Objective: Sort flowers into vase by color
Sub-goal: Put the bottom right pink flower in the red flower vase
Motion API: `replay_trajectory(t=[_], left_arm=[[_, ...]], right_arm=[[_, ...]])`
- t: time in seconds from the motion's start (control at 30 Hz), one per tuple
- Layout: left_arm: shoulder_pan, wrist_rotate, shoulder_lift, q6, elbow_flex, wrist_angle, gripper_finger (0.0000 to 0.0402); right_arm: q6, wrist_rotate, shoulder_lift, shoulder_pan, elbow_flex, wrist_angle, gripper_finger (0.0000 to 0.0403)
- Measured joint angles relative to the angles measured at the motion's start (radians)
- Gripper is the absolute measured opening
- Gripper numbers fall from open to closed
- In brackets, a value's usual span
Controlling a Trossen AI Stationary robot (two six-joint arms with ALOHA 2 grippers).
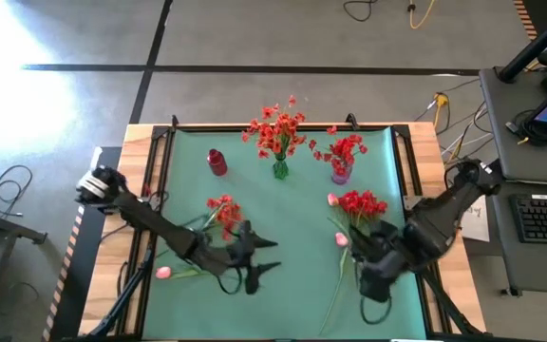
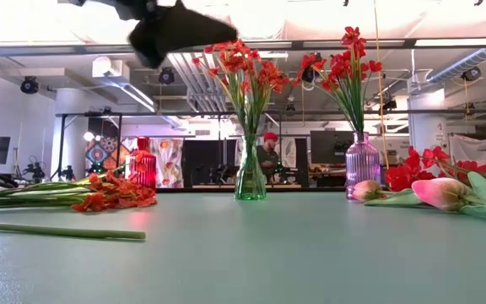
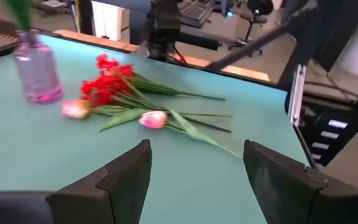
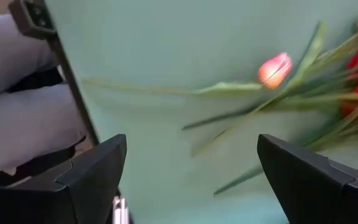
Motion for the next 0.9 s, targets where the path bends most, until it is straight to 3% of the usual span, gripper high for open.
replay_trajectory(t=[0.3,0.9], left_arm=[[0.010,-0.051,0.343,0.011,0.309,-0.026,0.0240],[0.029,-0.094,0.833,0.002,0.890,-0.063,0.0240]], right_arm=[[0.157,0.113,0.000,0.167,0.000,0.000,0.0354],[0.040,0.146,0.001,0.175,-0.002,0.000,0.0354]])
